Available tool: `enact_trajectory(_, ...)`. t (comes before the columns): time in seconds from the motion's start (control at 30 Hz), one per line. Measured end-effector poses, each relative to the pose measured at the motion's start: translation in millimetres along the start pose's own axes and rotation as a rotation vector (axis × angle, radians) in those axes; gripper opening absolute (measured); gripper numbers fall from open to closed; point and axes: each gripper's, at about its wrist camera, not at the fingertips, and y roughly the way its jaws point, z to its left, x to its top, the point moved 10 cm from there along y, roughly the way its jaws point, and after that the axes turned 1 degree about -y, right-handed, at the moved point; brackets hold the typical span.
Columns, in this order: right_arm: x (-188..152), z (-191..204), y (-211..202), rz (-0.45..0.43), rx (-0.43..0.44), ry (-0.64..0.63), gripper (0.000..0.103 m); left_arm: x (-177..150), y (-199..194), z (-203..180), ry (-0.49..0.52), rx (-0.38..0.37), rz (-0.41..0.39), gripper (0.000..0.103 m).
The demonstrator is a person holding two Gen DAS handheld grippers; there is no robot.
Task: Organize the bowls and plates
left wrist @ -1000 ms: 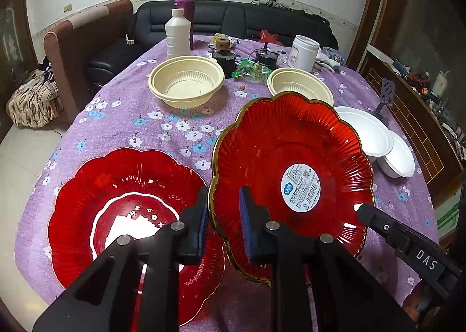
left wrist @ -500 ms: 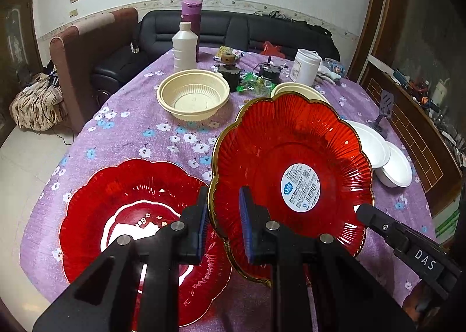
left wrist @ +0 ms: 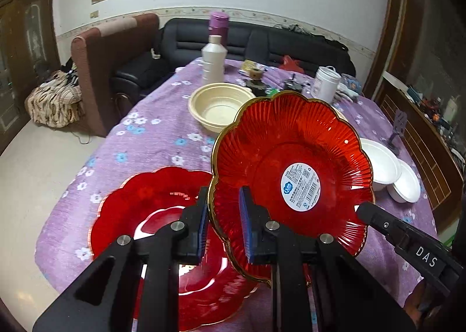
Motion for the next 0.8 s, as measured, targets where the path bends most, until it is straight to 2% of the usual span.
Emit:
enact_trajectory(0.33,-5.8,37.0,25.2,0.047,0.051,-0.064,0.008,-3.9,0.2,42.2,-0.059,0.066,0.006,0.018)
enact_trajectory(0.8,-23.2,65.9,52.5,0.113,0.098,-0.097,0.008,-21.0,0.7,81.1,-0.090,0.130,0.032,0.018)
